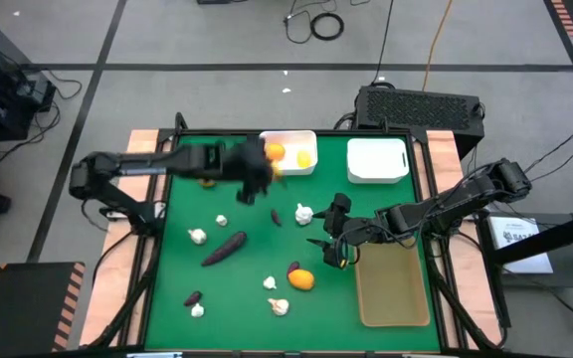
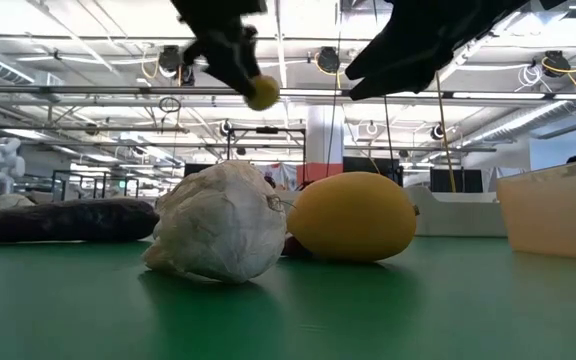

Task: Sort produce into baskets
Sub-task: Put the lemon into the left white bin

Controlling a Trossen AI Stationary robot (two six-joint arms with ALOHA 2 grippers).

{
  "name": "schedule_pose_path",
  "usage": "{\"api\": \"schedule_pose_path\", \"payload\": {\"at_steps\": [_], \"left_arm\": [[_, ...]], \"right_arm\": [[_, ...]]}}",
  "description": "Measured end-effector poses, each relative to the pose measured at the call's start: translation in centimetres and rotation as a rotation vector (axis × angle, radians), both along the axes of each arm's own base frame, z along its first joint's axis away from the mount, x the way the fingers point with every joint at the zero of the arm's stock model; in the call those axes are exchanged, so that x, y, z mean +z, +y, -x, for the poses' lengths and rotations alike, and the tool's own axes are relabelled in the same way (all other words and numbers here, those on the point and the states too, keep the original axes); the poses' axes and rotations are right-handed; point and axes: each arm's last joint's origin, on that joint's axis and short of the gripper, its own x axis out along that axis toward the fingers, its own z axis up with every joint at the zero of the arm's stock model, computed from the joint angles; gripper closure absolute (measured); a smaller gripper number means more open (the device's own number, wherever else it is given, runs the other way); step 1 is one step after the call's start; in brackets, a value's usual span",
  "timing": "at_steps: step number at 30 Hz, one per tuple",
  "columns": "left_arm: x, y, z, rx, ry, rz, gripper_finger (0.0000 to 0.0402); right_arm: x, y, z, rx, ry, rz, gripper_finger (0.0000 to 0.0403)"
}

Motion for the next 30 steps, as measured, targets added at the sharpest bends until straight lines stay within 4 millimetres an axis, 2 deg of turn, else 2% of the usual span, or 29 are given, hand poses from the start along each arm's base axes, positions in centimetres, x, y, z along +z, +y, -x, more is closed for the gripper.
{"api": "schedule_pose_path", "payload": {"at_steps": [3,6,9,13,18,26,30], "left_arm": [[-0.5,4.2,-0.4,0.034,-0.095,0.088,0.0155],[-1.7,7.5,-0.8,0.082,-0.154,0.169,0.0155],[-3.4,10.0,-1.1,0.126,-0.164,0.218,0.0155],[-5.9,12.2,-1.9,0.190,-0.163,0.251,0.0155],[-7.9,13.3,-2.8,0.252,-0.183,0.301,0.0155],[-7.7,13.4,-3.3,0.380,-0.262,0.322,0.0153],[-7.7,13.5,-3.2,0.428,-0.268,0.298,0.0127]], "right_arm": [[0.0,0.0,0.0,0.007,0.003,0.012,0.0089],[0.0,0.0,0.0,0.015,0.009,0.027,0.0089],[0.0,0.0,0.0,0.027,0.013,0.047,0.0089],[-0.1,0.0,0.0,0.033,0.019,0.059,0.0089],[-0.2,-0.1,0.1,0.031,0.037,0.060,0.0089],[-0.4,-0.1,0.3,0.024,0.059,0.056,0.0089],[-0.4,-0.1,0.3,0.021,0.058,0.051,0.0089]]}}
